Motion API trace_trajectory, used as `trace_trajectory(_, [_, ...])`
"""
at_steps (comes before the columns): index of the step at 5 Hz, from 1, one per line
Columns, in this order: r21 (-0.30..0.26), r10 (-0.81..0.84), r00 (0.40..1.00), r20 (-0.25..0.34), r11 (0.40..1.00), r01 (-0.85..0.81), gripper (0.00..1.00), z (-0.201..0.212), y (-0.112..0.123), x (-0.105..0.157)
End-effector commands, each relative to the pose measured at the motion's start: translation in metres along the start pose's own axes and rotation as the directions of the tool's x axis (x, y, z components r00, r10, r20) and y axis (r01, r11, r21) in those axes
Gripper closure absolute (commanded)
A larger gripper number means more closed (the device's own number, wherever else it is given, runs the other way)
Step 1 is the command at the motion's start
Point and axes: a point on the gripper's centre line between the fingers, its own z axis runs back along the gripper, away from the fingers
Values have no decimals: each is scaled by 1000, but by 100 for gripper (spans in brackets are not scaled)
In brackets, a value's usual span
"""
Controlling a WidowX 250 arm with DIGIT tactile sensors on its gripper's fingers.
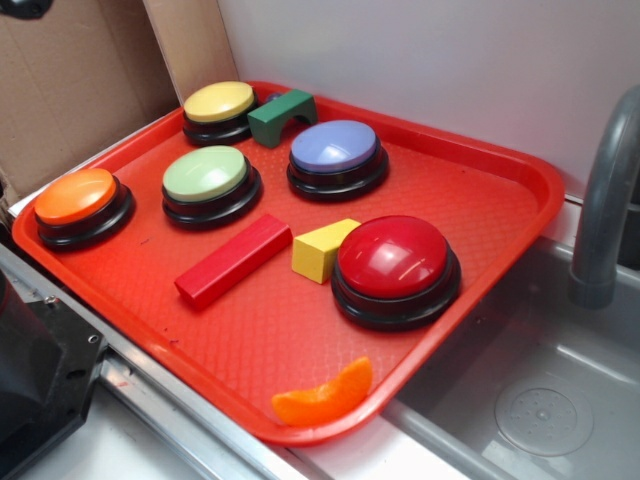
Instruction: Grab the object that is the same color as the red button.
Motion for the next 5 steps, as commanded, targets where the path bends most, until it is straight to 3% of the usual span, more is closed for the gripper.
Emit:
trace_trajectory(1, [0, 0, 1000, 0, 1000, 0, 0, 0, 0, 0])
trace_trajectory(3, [30, 91, 996, 19, 995, -91, 0, -51, -21, 12])
trace_trajectory(4, [8, 170, 983, 76, 985, -171, 0, -93, -22, 18])
trace_trajectory(5, [-7, 160, 986, 55, 987, -160, 0, -130, -22, 22])
